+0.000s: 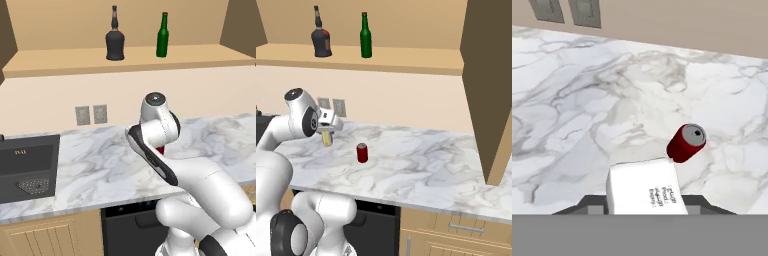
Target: Sort all alcoholic drinks to one cabinet, and non-alcoholic drinks to the other.
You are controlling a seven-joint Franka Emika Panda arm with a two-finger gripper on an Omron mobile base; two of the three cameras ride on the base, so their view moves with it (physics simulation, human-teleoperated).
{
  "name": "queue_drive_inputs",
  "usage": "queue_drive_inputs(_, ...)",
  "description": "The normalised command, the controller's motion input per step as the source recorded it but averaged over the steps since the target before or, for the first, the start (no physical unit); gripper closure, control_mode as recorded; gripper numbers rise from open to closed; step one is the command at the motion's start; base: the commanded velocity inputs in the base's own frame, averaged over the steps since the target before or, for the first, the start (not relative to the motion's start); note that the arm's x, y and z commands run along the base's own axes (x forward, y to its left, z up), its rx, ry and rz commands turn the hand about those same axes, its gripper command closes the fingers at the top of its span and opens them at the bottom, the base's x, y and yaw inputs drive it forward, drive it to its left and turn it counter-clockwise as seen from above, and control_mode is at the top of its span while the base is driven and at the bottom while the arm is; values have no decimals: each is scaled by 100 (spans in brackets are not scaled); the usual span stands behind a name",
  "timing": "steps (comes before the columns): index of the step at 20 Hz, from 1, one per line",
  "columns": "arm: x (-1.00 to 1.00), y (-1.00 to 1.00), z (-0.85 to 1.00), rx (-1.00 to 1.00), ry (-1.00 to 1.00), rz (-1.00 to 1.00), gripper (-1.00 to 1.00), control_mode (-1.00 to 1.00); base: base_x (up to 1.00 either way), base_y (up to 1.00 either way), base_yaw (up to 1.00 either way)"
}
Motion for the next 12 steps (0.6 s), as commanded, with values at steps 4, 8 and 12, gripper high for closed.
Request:
queue_drive_inputs(4, -15, -27, 42, 1, 0, -5, 100, -100, 0, 0, 0)
queue_drive_inputs(8, -18, -25, 45, 1, 0, -4, 100, -100, 0, 0, 0)
queue_drive_inputs(12, -17, -25, 40, 0, 0, -4, 100, -100, 0, 0, 0)
